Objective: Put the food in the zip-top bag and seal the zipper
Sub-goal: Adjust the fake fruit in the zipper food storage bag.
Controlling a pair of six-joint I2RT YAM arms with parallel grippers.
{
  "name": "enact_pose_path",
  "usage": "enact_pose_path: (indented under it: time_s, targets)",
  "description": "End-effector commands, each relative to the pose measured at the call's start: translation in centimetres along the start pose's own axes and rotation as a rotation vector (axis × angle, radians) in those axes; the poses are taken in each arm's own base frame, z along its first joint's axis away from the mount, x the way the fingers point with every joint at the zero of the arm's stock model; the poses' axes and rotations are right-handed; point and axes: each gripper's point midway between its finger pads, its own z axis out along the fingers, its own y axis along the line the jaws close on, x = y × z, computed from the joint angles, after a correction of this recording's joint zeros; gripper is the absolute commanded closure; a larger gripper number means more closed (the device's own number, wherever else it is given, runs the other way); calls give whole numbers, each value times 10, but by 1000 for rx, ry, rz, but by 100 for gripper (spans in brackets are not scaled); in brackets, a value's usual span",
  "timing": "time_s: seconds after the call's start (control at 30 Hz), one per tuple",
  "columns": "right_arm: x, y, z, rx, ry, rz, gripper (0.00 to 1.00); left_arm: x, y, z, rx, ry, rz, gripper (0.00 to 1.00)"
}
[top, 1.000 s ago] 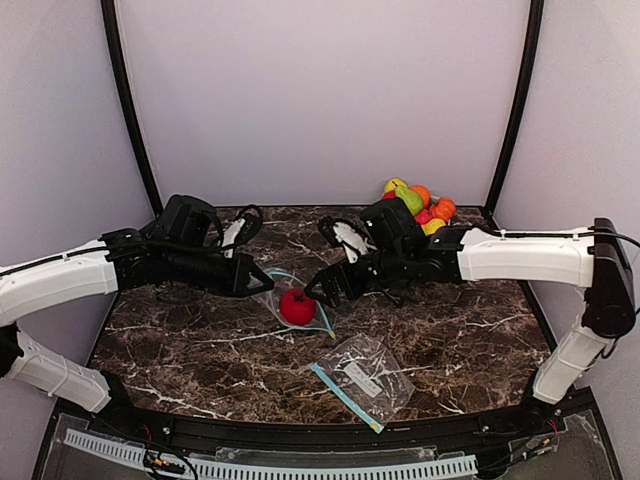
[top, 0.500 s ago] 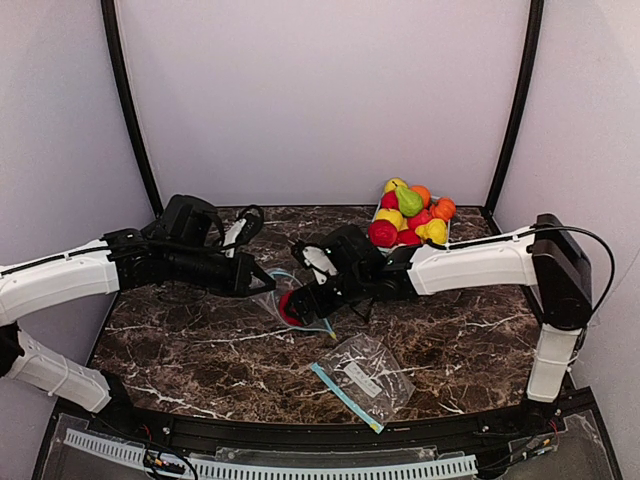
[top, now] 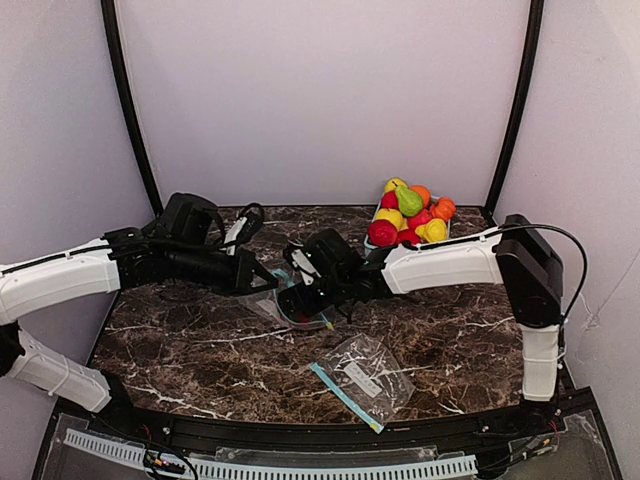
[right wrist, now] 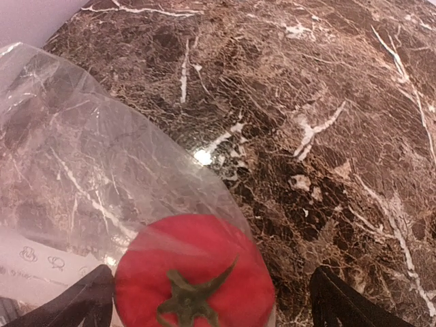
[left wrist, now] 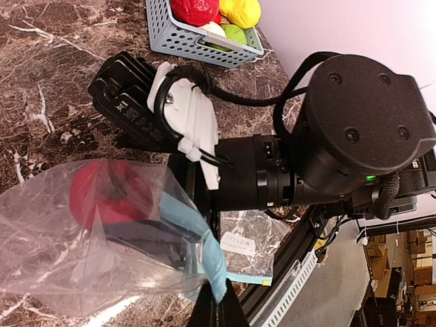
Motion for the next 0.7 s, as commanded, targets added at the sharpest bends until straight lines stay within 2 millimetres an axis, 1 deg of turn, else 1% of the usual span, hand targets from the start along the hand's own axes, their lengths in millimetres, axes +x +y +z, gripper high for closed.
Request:
enact_pose_path:
  time_s: [0.0, 0.13, 0.27, 0.37, 0.5, 0.53, 0.57, 0.67]
  targets:
    - [22, -33, 8, 111, 83, 50, 3, -24, -31, -22, 85, -85, 41, 99]
    - [33, -48, 6, 179, 118, 48, 3, -34, -45, -27, 128, -97, 58, 99]
    - [41, -62, 3, 230, 145, 58, 3, -40, -53, -31, 147, -109, 69, 99]
    - [40, -63, -1, 229, 142, 64, 3, -41, -53, -32, 147, -116, 73, 99]
    - [25, -51, -12, 176, 113, 42, 3, -34, -43, -25, 123, -101, 54, 99]
    - [19, -47, -15, 155, 101, 37, 2, -31, -38, -22, 109, -95, 44, 99]
    - [13, -40, -19, 125, 87, 27, 2, -29, -35, -21, 99, -93, 40, 99]
    - [-3, -19, -33, 17, 42, -1, 1, -23, -18, -18, 33, -95, 26, 99]
